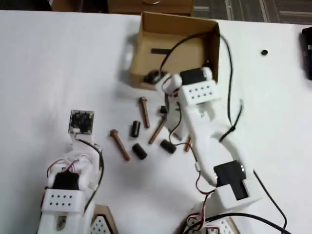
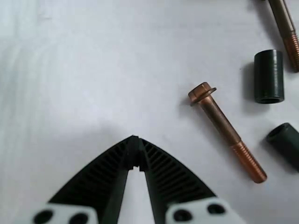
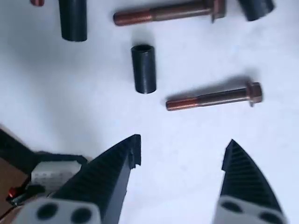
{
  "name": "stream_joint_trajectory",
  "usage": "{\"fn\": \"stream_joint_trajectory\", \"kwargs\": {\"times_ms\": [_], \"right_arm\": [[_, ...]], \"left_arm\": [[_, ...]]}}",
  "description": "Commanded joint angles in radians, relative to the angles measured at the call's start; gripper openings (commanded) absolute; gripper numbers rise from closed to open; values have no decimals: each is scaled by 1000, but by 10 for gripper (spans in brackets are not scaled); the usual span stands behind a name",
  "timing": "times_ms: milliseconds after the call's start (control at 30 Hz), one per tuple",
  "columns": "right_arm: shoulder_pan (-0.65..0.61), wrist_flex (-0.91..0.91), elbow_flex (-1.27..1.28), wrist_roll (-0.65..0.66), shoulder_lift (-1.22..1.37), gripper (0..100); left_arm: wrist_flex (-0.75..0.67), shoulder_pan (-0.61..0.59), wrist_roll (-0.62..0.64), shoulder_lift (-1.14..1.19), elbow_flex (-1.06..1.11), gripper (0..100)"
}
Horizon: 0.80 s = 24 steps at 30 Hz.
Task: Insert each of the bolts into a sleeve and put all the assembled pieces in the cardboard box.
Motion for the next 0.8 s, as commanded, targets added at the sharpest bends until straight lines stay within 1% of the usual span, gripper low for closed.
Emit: {"fn": "stream_joint_trajectory", "kwargs": {"times_ms": [0, 200, 300, 500, 667, 767], "right_arm": [[-50, 16, 43, 35, -56, 276], [-168, 15, 104, 75, -56, 276], [-225, -42, 114, 75, -56, 276], [-226, -189, 130, 75, -1, 276], [-151, -300, 172, 75, 68, 276], [-120, -337, 173, 75, 77, 276]], "left_arm": [[-18, -8, 0, -12, -4, 20], [-18, -8, 0, -12, -4, 20], [-17, -8, 0, -12, -4, 20], [-15, -8, 0, -12, -4, 20], [-15, -8, 0, -12, -4, 20], [-15, -8, 0, -12, -4, 20]]}}
